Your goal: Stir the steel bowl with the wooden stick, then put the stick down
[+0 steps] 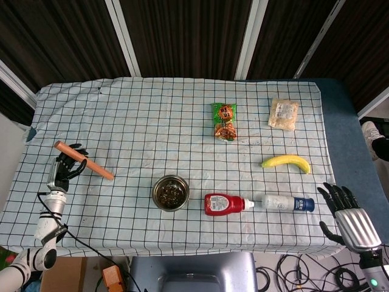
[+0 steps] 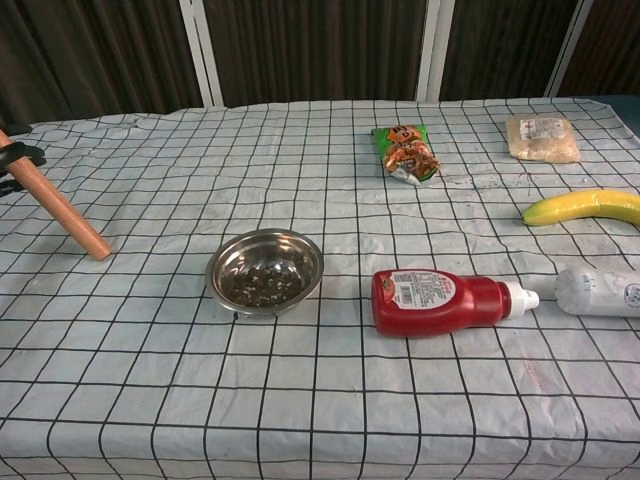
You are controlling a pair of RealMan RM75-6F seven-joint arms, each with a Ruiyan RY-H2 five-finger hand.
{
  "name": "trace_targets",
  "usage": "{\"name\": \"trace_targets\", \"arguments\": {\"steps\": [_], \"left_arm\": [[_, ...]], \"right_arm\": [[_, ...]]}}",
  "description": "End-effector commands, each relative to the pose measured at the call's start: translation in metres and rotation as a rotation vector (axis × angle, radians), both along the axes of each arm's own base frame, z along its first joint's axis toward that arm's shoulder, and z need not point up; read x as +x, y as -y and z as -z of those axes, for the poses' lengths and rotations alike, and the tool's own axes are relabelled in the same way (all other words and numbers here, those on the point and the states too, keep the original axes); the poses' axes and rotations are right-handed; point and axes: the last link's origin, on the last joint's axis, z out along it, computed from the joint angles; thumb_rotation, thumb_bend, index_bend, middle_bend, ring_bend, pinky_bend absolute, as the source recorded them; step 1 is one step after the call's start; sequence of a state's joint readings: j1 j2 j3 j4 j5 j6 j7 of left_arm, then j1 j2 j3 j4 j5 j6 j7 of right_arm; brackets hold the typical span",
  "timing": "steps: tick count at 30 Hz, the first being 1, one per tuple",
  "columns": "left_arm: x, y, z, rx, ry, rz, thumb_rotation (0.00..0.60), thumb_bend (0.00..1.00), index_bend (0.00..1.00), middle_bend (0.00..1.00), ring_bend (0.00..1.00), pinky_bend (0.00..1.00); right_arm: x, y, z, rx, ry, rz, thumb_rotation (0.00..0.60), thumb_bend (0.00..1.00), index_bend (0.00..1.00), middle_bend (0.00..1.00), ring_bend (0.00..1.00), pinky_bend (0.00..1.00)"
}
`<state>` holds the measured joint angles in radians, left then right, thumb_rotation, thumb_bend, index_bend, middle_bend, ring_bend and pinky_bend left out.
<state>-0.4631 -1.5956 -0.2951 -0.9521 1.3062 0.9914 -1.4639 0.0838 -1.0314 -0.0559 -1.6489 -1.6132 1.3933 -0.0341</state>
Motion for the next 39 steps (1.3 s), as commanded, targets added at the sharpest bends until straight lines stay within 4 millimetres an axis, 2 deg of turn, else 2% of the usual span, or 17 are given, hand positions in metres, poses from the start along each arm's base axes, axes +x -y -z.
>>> {"name": "trace_targets", "arguments": {"steps": [1,5,15,24,27,29,34,36,39], "left_arm": [[0.004,-0.003,-0.002,-0.023,0.07,-0.023,0.6,0.29,0.37,0.51,0.23,0.41],[0.01,-0.007,-0.004,-0.045,0.148,-0.053,0.6,0.29,0.38,0.53,0.26,0.44],[0.02,-0.009,-0.008,-0.103,0.243,-0.08,0.6,0.29,0.58,0.72,0.45,0.61],[0.025,-0.007,-0.004,-0.12,0.226,-0.06,0.6,0.26,0.8,0.96,0.7,0.9],[0.027,-0.007,-0.003,-0.116,0.221,-0.057,0.6,0.28,0.88,1.0,0.8,0.98],[0.031,-0.005,-0.002,-0.111,0.235,-0.048,0.6,0.34,0.93,1.0,0.85,1.0],[0.047,-0.001,-0.004,-0.057,0.232,0.014,0.6,0.78,0.98,1.0,0.9,1.0],[0.055,0.001,-0.006,-0.018,0.216,0.042,0.6,0.87,1.0,1.0,0.93,1.0],[0.073,0.005,-0.009,0.044,0.198,0.092,0.6,0.95,1.0,1.0,0.96,1.0]], "right_arm": [[0.0,0.0,0.0,0.001,0.0,0.0,0.6,0.32,0.0,0.0,0.0,0.0],[0.0,0.0,0.0,-0.001,0.001,0.0,0.6,0.32,0.0,0.0,0.0,0.0],[0.0,0.0,0.0,0.002,0.001,-0.001,0.6,0.32,0.0,0.0,0.0,0.0],[0.0,-0.001,0.0,0.002,0.002,-0.002,0.6,0.32,0.0,0.0,0.0,0.0],[0.0,-0.001,0.0,0.001,0.003,-0.002,0.6,0.32,0.0,0.0,0.0,0.0],[0.0,-0.001,0.0,0.002,0.003,-0.002,0.6,0.32,0.0,0.0,0.0,0.0],[0.0,-0.001,0.0,0.008,-0.001,-0.002,0.6,0.32,0.0,0.0,0.0,0.0],[0.0,-0.001,0.0,0.008,0.001,-0.002,0.6,0.32,0.0,0.0,0.0,0.0],[0.0,-0.001,0.0,0.009,0.002,-0.002,0.6,0.32,0.0,0.0,0.0,0.0]]}}
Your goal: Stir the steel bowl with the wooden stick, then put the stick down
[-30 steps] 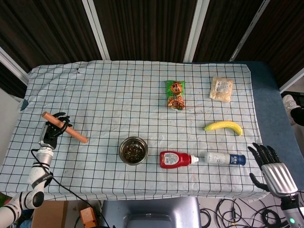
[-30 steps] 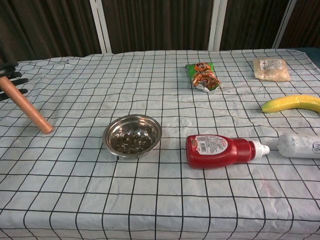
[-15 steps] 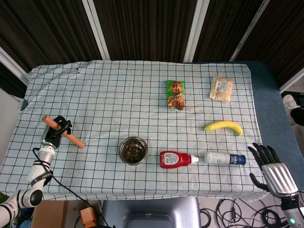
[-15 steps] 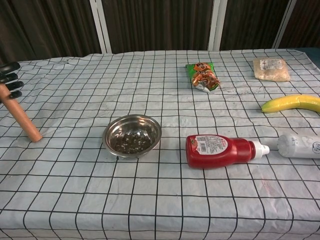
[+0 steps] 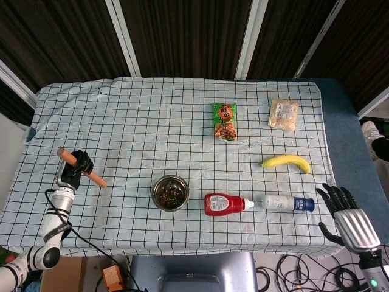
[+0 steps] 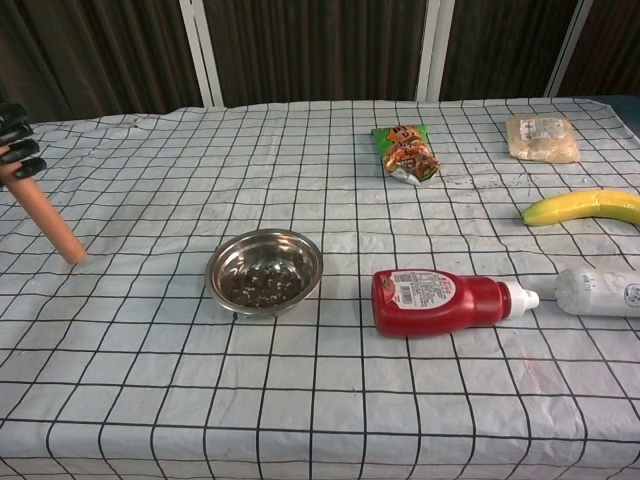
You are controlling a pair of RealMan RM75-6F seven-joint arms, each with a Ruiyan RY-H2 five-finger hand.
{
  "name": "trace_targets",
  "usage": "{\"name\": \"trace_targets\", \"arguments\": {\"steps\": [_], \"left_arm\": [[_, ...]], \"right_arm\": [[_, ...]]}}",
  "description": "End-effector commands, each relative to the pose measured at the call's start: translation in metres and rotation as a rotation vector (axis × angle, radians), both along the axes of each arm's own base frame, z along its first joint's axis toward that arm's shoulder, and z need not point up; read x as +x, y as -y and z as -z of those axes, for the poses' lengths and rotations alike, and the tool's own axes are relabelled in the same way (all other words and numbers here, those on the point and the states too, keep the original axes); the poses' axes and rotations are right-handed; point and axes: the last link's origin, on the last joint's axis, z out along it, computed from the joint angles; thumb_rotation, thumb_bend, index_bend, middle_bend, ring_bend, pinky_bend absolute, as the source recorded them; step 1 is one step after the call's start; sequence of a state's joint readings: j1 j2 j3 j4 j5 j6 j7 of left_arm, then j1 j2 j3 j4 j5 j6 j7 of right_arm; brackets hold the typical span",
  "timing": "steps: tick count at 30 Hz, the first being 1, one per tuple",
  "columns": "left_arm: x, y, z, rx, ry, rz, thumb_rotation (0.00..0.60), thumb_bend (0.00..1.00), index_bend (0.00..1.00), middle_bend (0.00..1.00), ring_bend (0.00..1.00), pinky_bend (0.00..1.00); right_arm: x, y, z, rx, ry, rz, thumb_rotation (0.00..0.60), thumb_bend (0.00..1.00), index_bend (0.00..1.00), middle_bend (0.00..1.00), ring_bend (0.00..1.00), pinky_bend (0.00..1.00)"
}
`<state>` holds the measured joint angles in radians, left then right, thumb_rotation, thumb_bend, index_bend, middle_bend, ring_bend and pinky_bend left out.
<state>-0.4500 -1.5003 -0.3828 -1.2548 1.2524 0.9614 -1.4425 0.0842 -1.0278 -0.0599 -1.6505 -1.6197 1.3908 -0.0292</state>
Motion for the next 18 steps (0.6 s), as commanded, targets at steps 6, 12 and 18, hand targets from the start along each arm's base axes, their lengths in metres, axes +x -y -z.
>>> {"name": "trace_targets", "arguments": {"steps": [6,12,18], "left_arm": [[0.078,0.016,-0.005,0.1,0.026,0.168,0.6,0.99,1.0,1.0,0.96,1.0],[0.14,0.025,0.014,0.067,0.005,0.293,0.6,0.99,1.0,1.0,0.95,1.0],[0.171,0.037,0.055,0.0,-0.041,0.368,0.6,0.99,1.0,1.0,0.94,1.0]], "right_arm": [[0.001,0.0,0.001,0.01,0.003,-0.003,0.6,0.32,0.0,0.0,0.0,0.0],[0.002,-0.002,-0.001,0.016,0.015,-0.01,0.6,0.32,0.0,0.0,0.0,0.0],[0.0,-0.002,-0.004,0.019,0.025,-0.011,0.6,0.32,0.0,0.0,0.0,0.0]]}}
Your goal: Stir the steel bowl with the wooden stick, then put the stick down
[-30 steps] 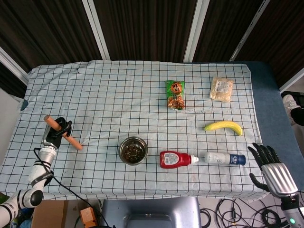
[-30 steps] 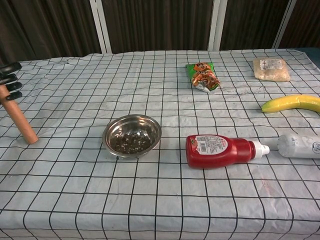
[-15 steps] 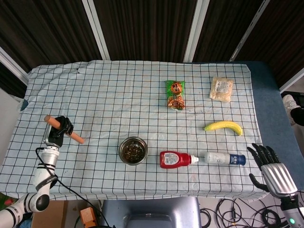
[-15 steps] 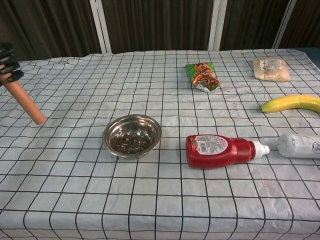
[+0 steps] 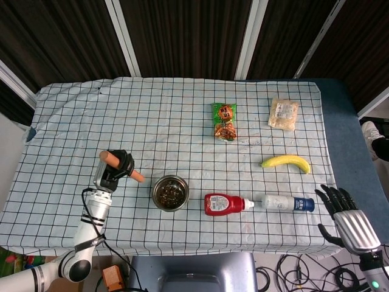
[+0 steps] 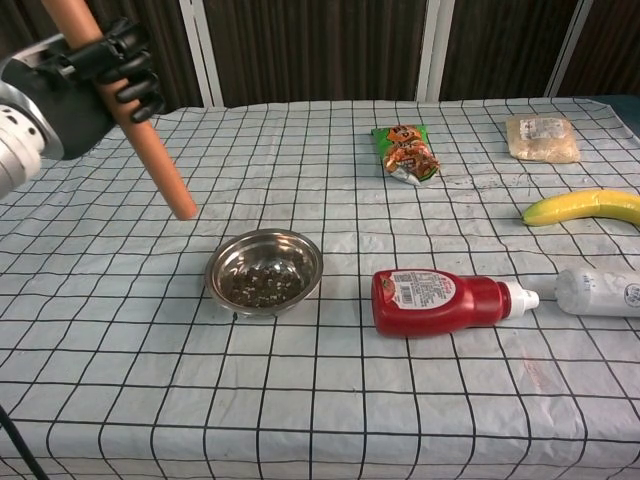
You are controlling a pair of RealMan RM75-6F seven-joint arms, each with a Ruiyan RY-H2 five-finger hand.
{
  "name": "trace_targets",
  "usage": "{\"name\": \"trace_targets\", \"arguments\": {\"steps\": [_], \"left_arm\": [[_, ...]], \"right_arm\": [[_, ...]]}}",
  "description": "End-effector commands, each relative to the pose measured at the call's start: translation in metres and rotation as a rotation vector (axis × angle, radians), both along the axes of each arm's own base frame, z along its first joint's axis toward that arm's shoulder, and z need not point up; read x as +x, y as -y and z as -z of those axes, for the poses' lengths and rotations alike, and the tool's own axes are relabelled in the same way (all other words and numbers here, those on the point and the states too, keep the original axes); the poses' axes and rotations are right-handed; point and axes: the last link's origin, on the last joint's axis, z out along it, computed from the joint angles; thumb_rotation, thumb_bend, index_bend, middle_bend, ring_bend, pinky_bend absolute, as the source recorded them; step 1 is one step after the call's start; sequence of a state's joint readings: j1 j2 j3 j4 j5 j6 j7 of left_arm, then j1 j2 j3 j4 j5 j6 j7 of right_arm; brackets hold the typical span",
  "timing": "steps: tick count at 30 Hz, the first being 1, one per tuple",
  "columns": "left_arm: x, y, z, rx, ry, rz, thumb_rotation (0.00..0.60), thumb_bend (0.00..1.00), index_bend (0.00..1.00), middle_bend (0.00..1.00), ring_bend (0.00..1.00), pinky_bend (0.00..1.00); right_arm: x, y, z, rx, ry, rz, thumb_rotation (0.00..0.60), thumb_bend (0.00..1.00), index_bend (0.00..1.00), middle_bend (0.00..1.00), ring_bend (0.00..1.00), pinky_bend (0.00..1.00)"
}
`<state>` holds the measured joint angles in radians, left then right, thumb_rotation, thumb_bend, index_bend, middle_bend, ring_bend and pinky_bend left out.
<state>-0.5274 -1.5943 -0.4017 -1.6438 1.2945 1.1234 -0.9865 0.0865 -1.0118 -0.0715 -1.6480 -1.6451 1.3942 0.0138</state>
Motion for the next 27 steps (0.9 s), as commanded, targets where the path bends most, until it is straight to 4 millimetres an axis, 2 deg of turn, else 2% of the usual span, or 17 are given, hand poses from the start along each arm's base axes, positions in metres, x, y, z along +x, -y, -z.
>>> {"name": "trace_targets", "arguments": {"steps": [1,5,9,21,27], "left_arm": [[0.024,0.009,0.029,-0.04,-0.023,0.055,0.6,0.99,1.0,1.0,0.94,1.0],[0.023,0.011,0.057,-0.064,-0.037,0.02,0.6,0.99,1.0,1.0,0.94,1.0],[0.021,0.008,0.074,-0.081,-0.057,0.011,0.6,0.99,1.0,1.0,0.93,1.0],[-0.002,0.012,0.106,-0.142,-0.095,0.01,0.6,0.98,1.0,1.0,0.91,1.0],[-0.002,0.01,0.105,-0.133,-0.066,0.011,0.6,0.98,1.0,1.0,0.91,1.0]], "right_arm": [[-0.001,0.0,-0.002,0.002,0.003,0.0,0.6,0.32,0.0,0.0,0.0,0.0],[-0.002,-0.001,-0.004,0.0,0.006,0.001,0.6,0.32,0.0,0.0,0.0,0.0],[-0.002,-0.002,-0.007,-0.007,0.009,0.003,0.6,0.32,0.0,0.0,0.0,0.0],[-0.002,-0.002,-0.009,-0.024,0.015,0.004,0.6,0.32,0.0,0.0,0.0,0.0],[-0.003,-0.001,-0.009,-0.025,0.013,0.005,0.6,0.32,0.0,0.0,0.0,0.0]]}}
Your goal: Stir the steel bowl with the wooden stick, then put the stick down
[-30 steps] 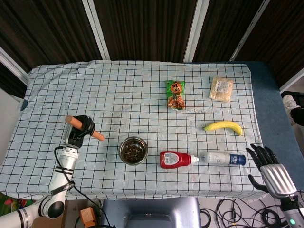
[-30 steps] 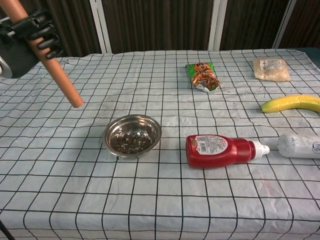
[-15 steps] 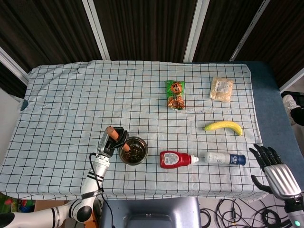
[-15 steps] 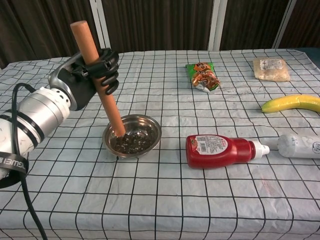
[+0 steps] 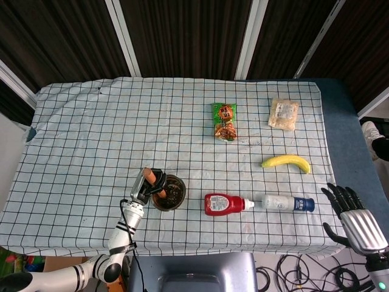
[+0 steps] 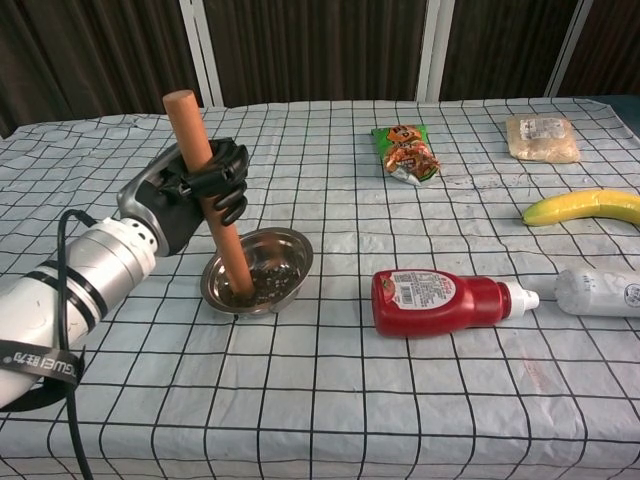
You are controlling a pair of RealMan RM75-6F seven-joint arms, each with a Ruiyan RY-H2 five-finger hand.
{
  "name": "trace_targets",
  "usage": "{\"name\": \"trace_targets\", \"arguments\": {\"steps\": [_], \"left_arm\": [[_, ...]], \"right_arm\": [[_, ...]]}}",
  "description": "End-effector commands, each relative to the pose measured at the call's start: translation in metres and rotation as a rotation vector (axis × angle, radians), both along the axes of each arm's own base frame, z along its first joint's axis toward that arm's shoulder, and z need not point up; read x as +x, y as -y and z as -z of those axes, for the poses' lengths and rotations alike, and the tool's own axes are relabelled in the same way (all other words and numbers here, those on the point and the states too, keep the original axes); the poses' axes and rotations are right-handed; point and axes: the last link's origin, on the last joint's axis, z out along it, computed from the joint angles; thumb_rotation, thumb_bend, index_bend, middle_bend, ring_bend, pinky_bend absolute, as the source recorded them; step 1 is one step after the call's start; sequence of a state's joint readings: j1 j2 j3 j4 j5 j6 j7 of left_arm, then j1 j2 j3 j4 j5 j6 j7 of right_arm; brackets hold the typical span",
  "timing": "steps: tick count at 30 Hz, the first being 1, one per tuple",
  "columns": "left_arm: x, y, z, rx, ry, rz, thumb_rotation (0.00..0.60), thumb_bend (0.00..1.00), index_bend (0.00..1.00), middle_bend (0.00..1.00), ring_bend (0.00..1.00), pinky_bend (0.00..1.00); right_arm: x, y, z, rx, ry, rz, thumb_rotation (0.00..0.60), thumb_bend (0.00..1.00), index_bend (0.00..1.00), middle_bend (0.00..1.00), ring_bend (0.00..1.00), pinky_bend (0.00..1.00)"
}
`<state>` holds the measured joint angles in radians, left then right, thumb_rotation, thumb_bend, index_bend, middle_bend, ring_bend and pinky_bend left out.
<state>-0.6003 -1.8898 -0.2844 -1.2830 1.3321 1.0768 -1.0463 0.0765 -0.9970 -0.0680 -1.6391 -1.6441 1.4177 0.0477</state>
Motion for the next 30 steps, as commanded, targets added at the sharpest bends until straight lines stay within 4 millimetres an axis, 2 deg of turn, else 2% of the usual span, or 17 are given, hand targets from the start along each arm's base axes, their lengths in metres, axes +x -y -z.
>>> {"name": "trace_targets", "arguments": {"steps": [1,9,12,23,30], "left_arm": [[0.003,-0.002,-0.005,0.019,0.017,0.009,0.6,0.98,1.0,1.0,0.91,1.0],[0.02,-0.007,-0.026,0.066,0.064,0.034,0.6,0.97,1.0,1.0,0.91,1.0],[0.023,-0.007,-0.028,0.07,0.052,0.038,0.6,0.97,1.0,1.0,0.91,1.0],[0.015,0.002,0.001,-0.013,0.006,0.031,0.6,0.97,1.0,1.0,0.91,1.0],[0.01,0.001,0.009,-0.022,-0.013,0.032,0.6,0.96,1.0,1.0,0.91,1.0]], "right_arm": [[0.0,0.0,0.0,0.0,0.001,-0.001,0.6,0.32,0.0,0.0,0.0,0.0],[0.001,-0.001,0.0,0.001,0.005,-0.004,0.6,0.32,0.0,0.0,0.0,0.0],[0.001,-0.001,-0.001,-0.001,0.007,-0.003,0.6,0.32,0.0,0.0,0.0,0.0],[0.0,-0.001,-0.003,-0.006,0.011,-0.003,0.6,0.32,0.0,0.0,0.0,0.0],[-0.001,-0.002,-0.008,-0.024,0.023,0.0,0.6,0.32,0.0,0.0,0.0,0.0]]}}
